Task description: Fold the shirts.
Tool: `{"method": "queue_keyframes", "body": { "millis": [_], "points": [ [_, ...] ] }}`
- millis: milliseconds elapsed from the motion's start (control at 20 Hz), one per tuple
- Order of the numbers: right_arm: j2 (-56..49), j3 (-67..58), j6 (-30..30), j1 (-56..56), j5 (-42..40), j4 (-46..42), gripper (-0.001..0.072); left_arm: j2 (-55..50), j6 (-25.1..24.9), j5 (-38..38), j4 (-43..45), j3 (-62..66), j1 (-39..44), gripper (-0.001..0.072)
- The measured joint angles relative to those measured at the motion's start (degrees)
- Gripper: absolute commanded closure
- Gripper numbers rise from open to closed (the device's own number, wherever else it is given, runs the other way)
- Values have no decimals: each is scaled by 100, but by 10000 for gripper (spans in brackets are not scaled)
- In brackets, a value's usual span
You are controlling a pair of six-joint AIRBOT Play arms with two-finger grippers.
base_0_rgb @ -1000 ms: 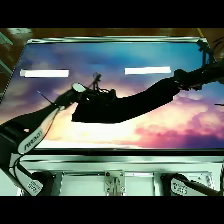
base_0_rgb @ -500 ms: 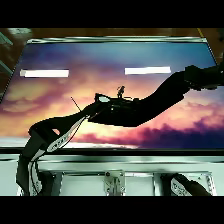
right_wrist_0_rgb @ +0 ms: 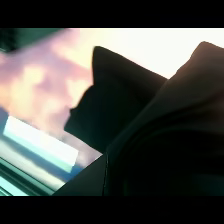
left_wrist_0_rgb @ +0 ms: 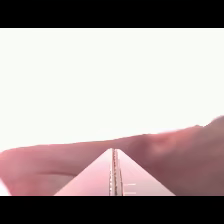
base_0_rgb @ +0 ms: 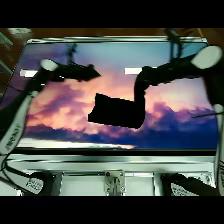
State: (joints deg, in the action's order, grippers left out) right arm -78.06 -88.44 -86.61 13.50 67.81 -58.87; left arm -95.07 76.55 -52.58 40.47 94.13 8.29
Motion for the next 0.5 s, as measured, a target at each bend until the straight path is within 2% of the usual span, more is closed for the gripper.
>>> {"method": "queue_keyframes", "body": {
  "millis": [200,250,350,500],
  "points": [
    [-1252,0,-15,1005,-1311,634,646,1408,629,-63,1613,2,-1305,673],
    [-1593,2,-11,1213,-1582,909,618,1687,726,-72,1823,2,-1550,674],
    [-2159,2,57,1502,-1941,1550,172,2190,861,-85,2072,2,-1930,674],
    [-2669,0,262,1554,-1965,2262,154,2649,984,-203,2288,2,-2208,673]
  ]
}}
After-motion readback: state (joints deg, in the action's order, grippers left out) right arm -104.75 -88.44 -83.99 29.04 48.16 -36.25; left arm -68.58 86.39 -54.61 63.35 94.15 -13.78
